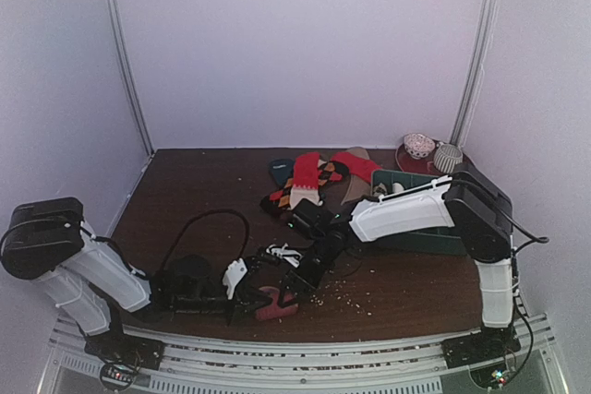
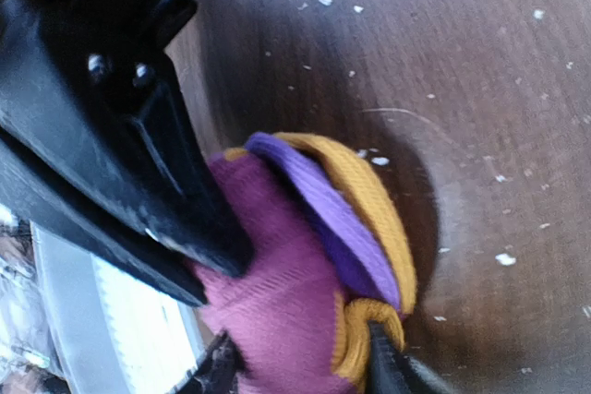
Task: Roll the socks
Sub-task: Roll a pair of socks at the center of the board, then pick up the pair of socks from the center of the board, then place a pair of socks in the storage box.
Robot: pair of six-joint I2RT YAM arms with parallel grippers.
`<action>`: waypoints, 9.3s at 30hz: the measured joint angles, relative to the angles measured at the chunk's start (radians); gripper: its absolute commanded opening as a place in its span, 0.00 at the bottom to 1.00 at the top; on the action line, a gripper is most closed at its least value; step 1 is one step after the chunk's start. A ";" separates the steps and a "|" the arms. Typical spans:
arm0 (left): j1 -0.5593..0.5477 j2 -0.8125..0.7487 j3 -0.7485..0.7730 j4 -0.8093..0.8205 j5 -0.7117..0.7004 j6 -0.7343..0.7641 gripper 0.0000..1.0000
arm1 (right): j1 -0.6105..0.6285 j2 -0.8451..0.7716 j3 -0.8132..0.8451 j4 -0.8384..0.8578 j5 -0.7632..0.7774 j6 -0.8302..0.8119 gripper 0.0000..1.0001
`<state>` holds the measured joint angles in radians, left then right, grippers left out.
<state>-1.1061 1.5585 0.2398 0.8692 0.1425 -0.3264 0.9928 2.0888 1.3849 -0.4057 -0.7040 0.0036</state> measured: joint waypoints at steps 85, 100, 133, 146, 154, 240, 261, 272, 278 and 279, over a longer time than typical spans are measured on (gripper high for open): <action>0.099 0.047 -0.024 0.022 0.084 -0.064 0.60 | -0.018 -0.006 -0.019 -0.001 0.007 0.032 0.40; 0.097 0.134 -0.001 0.114 0.131 -0.101 0.00 | -0.021 -0.005 -0.022 0.001 0.007 0.051 0.41; 0.119 0.134 0.087 0.032 0.126 0.025 0.39 | -0.022 -0.006 -0.050 0.039 0.006 0.052 0.41; 0.126 0.166 0.075 0.116 0.181 0.003 0.00 | -0.024 -0.011 -0.044 0.037 0.006 0.048 0.48; 0.126 0.201 0.048 0.209 0.187 -0.015 0.00 | -0.008 -0.054 -0.019 0.002 0.140 -0.042 0.74; 0.205 -0.309 0.167 -0.393 -0.014 0.087 0.98 | -0.234 -0.263 -0.373 0.493 0.058 0.319 0.00; 0.257 -0.274 0.296 -0.519 -0.134 0.146 0.98 | -0.618 -0.716 -0.472 0.243 0.615 0.450 0.00; 0.258 -0.249 0.296 -0.497 -0.092 0.163 0.98 | -0.617 -0.733 -0.582 0.229 0.717 0.605 0.00; 0.258 -0.245 0.295 -0.482 -0.069 0.172 0.98 | -0.616 -0.734 -0.626 0.246 0.734 0.660 0.00; 0.258 -0.244 0.294 -0.474 -0.065 0.172 0.98 | -0.616 -0.734 -0.626 0.248 0.737 0.666 0.00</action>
<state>-0.8478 1.3148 0.5343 0.3950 0.0776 -0.1539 0.3767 1.3548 0.7586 -0.1581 0.0326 0.6701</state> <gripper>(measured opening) 0.983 0.199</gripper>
